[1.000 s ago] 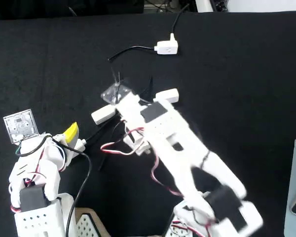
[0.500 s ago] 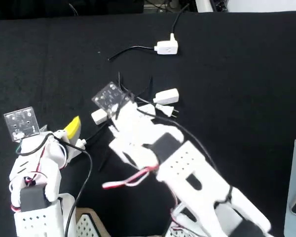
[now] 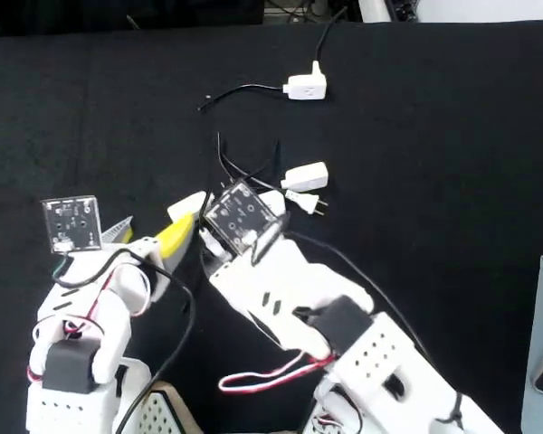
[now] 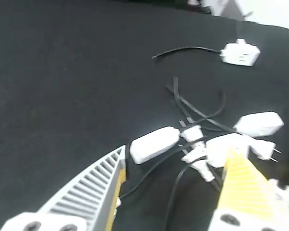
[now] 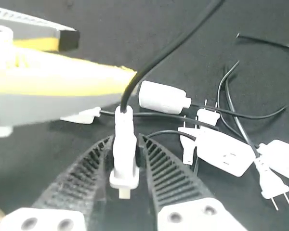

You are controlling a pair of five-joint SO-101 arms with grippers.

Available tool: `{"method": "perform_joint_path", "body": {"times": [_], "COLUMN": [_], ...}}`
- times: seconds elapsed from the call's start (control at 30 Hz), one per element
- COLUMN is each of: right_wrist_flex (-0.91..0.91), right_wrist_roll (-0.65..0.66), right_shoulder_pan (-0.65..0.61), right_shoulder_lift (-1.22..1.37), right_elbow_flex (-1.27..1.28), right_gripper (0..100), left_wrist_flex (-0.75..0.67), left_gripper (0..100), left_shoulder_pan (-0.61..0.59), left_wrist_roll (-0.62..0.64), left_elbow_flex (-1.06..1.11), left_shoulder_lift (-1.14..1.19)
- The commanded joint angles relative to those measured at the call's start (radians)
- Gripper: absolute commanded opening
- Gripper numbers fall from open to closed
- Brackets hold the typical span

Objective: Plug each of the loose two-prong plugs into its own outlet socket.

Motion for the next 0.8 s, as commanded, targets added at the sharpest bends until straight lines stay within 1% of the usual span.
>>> {"method": "perform_joint_path", "body": {"times": [0.0, 0.13, 0.27, 0.37, 0.5, 0.63, 0.77], "right_wrist_flex": [-0.026, -0.026, -0.021, -0.018, -0.017, -0.009, 0.009], "right_wrist_roll": [-0.011, -0.011, -0.011, -0.011, -0.011, -0.011, -0.011], "right_shoulder_pan": [-0.009, -0.009, -0.008, -0.006, -0.005, -0.002, 0.054], "right_shoulder_lift": [-0.071, -0.073, -0.073, -0.073, -0.073, -0.073, -0.071], "right_elbow_flex": [0.019, 0.027, 0.028, 0.028, 0.028, 0.028, 0.021], "right_gripper": [1.1, 1.1, 1.1, 1.1, 1.1, 1.1, 1.1], "left_wrist_flex": [-0.02, 0.014, 0.1, 0.124, 0.127, 0.12, 0.104], "left_gripper": [32, 32, 32, 32, 32, 32, 32], "left_shoulder_pan": [0.091, 0.163, 0.217, 0.234, 0.226, 0.139, 0.008], "left_wrist_roll": [0.003, -0.006, -0.068, -0.071, -0.071, -0.064, -0.064], "left_elbow_flex": [-0.081, -0.104, -0.159, -0.176, -0.171, -0.179, -0.179], "left_shoulder_lift": [-0.005, -0.005, -0.005, -0.005, -0.005, -0.005, 0.006]}}
